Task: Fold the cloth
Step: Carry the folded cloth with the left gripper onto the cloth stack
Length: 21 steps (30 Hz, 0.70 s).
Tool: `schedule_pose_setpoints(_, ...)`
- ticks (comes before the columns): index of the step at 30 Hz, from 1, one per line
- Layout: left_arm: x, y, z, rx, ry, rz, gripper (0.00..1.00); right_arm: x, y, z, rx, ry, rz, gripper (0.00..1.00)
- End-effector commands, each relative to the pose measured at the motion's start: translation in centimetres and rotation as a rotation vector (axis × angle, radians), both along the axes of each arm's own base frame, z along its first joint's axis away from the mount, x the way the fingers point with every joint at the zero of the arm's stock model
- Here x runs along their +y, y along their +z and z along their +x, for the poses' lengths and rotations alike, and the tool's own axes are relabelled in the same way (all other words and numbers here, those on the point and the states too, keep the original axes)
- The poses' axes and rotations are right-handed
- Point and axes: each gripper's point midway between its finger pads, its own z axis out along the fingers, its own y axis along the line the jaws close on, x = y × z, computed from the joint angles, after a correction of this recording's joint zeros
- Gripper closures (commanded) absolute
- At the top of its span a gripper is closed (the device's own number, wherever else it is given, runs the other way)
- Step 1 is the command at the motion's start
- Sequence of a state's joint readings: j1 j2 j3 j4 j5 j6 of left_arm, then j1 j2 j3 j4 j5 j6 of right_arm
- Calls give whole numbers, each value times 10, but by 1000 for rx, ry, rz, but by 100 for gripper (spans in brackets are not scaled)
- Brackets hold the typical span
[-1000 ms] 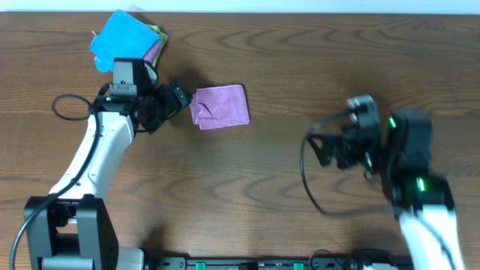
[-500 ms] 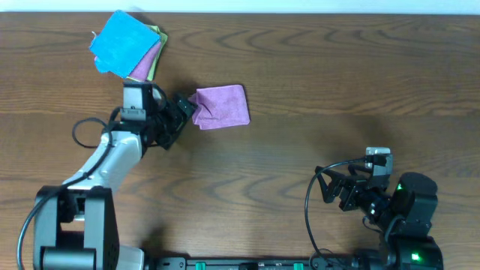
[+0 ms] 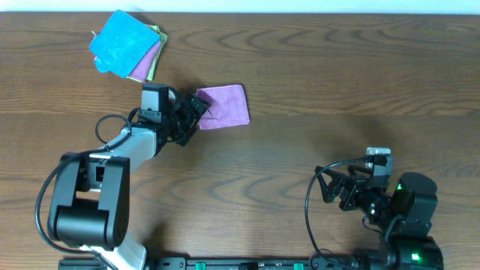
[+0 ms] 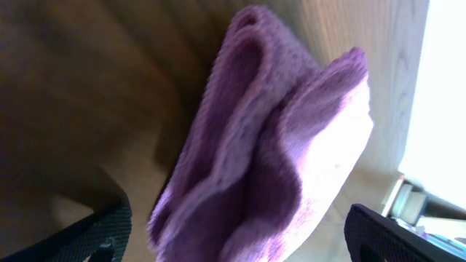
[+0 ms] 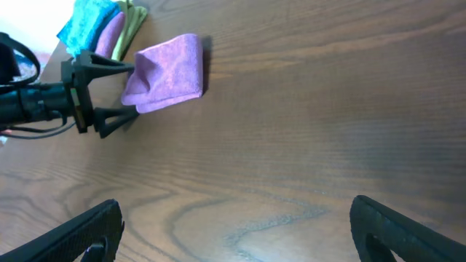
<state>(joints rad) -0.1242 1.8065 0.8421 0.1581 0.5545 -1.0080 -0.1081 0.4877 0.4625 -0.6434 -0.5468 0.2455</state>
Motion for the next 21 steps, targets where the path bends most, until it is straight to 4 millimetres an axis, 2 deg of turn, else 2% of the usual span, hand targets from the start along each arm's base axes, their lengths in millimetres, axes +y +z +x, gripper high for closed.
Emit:
schedule_pose_setpoints(1,-5,-26,-6,73,20,-14,5,0,1,-1,0,-7,15,1)
schedule_pose_setpoints(8,-21,-47,-3,59,-10,-10,5,0,1,-1,0,-7,15,1)
schedule_pose_setpoints(9,-24,-54,-4,65,-16,-7,1,0,1,-1,0,-7,15,1)
schedule_pose_setpoints(10,-26,-60,-5,71,-21,-7,17,0,1,-1,0,-7,15,1)
schedule_pose_setpoints(11,-27,-67,-6,79,-25,-5,42,0,1,-1,0,-7,15,1)
schedule_pose_setpoints(16,-30,-83,-6,78,-37,-17,89,0,1,-1,0,-7,15,1)
schedule_pose_setpoints(17,-33,-83,-4,67,-44,-29,94,0,1,-1,0,-7,15,1)
schedule_pose_setpoints(19,-35,-76,3,26,-54,-43,94,0,1,-1,0,-7,15,1)
schedule_pose_setpoints(21,-40,-60,14,-41,-75,-82,94,0,1,-1,0,-7,15,1)
